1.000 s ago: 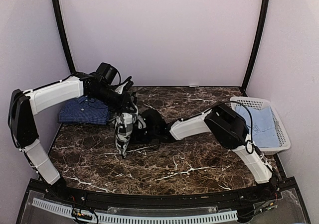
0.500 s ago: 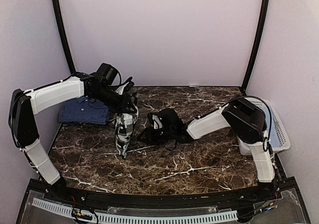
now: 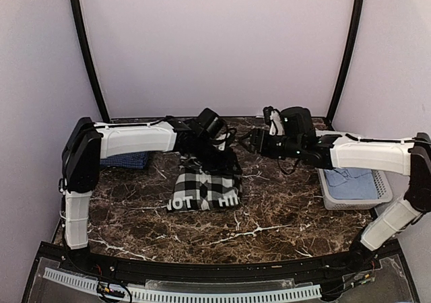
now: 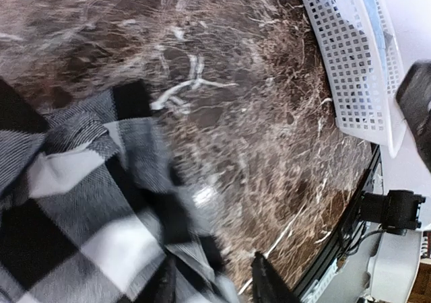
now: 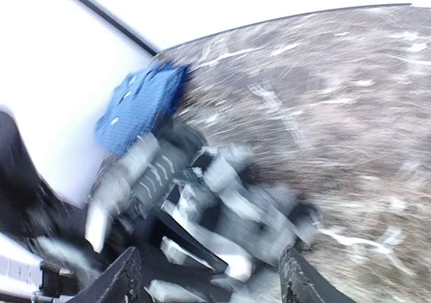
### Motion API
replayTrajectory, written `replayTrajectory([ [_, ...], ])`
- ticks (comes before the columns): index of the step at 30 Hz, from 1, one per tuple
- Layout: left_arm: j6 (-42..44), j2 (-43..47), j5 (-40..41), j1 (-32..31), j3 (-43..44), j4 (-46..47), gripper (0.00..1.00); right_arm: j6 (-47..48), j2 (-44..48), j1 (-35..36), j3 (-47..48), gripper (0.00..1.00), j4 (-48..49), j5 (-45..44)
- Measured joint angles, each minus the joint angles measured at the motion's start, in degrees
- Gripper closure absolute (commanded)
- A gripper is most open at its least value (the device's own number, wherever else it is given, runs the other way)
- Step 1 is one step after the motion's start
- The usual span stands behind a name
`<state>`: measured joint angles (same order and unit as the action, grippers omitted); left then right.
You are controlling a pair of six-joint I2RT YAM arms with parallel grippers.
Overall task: Fold and stack the long sleeve shirts
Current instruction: Turn over the square-folded shirt at the center of the board, then smooth out the square-folded shirt at the center of the board.
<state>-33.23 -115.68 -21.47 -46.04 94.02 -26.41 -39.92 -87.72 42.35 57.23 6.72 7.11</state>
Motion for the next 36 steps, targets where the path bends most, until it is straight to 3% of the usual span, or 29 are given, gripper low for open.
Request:
replayTrajectory([
  [1, -2.4, -3.7, 0.6, -1.5, 2.8, 2.0, 0.48, 0.6, 2.0, -1.0, -1.1, 0.25, -1.1, -1.0],
  [4, -5.0, -6.6, 1.2, -4.4, 4.7, 3.3, 0.39, 1.2, 5.1, -2.8, -3.7, 0.18, -4.2, -2.9],
  [11, -6.1, -3.6, 5.2, -1.3, 6.3, 3.2, 0.38, 1.7, 4.7, -2.6, -8.0, 0.16, -7.7, -3.3],
  [19, -5.4, 14.7, 5.9, 9.6, -15.3, 6.9, 0.42, 2.7, -3.9, 1.2, -6.2, 0.27, -10.1, -4.1],
  [24, -4.0, 21.1, 6.1, 15.0, -26.7, 8.0, 0.43, 3.7, -8.2, 3.8, -3.3, 0.31, -11.9, -5.8],
  [29, -3.5, 22.0, 5.2, 18.3, -35.2, 9.6, 0.39, 3.9, -13.0, 3.9, 0.2, 0.32, -11.8, -6.3],
  [36, -4.0, 18.6, -1.2, 18.5, -39.4, 15.2, 0.34, 3.8, -16.5, 3.9, 0.7, 0.3, -12.8, -7.4],
])
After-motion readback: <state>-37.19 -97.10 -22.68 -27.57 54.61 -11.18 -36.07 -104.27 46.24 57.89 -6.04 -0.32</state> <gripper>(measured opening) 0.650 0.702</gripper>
